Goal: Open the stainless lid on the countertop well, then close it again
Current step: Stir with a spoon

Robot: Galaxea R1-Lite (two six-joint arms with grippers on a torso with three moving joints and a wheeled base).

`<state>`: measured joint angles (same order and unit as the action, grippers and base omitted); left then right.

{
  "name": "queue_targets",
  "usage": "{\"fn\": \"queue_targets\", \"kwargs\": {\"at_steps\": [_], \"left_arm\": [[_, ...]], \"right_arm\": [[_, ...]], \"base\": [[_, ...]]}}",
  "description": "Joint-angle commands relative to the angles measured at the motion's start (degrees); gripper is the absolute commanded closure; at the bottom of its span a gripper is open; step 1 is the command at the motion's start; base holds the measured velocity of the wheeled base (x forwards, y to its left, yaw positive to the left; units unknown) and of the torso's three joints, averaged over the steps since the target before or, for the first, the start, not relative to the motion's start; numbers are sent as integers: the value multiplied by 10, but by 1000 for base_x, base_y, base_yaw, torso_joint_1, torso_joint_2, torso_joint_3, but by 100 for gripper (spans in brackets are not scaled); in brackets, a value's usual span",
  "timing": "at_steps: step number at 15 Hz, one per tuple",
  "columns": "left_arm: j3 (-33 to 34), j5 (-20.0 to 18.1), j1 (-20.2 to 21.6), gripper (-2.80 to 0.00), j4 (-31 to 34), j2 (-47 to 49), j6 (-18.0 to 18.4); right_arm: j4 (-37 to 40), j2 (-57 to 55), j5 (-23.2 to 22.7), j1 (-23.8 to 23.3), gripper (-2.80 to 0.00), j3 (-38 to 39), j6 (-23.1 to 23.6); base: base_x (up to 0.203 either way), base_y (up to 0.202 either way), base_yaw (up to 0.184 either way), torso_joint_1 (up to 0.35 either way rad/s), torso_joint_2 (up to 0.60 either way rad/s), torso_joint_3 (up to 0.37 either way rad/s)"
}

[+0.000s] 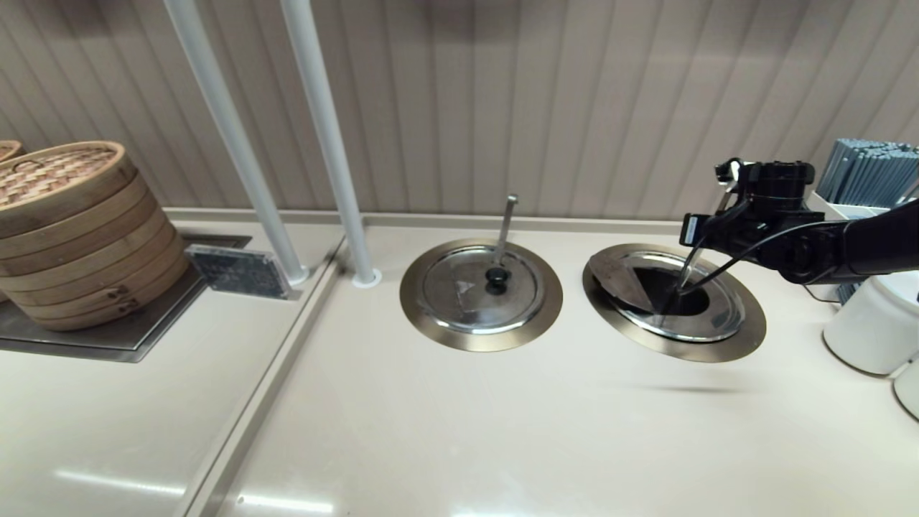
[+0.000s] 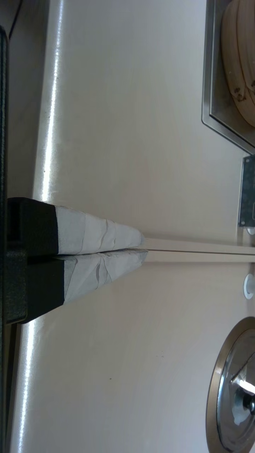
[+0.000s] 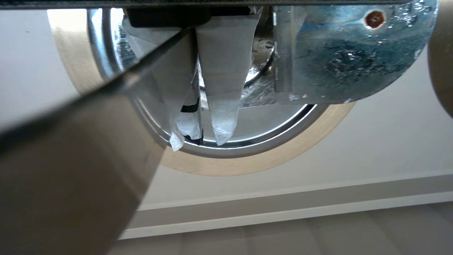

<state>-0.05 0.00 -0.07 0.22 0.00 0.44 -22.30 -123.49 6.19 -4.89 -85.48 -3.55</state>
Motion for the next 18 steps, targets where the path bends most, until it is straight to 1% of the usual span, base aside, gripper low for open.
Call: {"fn": "queue_targets", "kwargs": {"at_steps": [1,2,5,6,7,10,12,14,16,18], "left_arm": [[0,0,0,0,0,0,0],[0,0,0,0,0,0,0],[0,0,0,0,0,0,0],[0,0,0,0,0,0,0],[0,0,0,0,0,0,0],[0,0,0,0,0,0,0],[0,0,0,0,0,0,0],[0,0,0,0,0,0,0],[0,0,0,0,0,0,0],[0,0,0,0,0,0,0]], "right_arm": [[-15,16,-9,-39,0,21,5],[-16,7,-15,-47,0,12,7],[-14,-34,-15,-44,0,-50,7],[-11,-47,-14,-35,0,-74,6],[-4,-57,-8,-15,0,-90,5],[1,-60,12,32,0,-99,1],[1,-52,18,45,0,-98,-1],[1,-41,18,45,0,-79,-2],[-2,-11,17,41,0,-19,-3],[-16,23,8,28,0,48,-5]], "base": [[0,0,0,0,0,0],[0,0,0,0,0,0],[0,0,0,0,0,0],[0,0,0,0,0,0],[0,0,0,0,0,0],[0,0,0,0,0,0],[0,0,0,0,0,0],[0,0,0,0,0,0],[0,0,0,0,0,0],[0,0,0,0,0,0]]}}
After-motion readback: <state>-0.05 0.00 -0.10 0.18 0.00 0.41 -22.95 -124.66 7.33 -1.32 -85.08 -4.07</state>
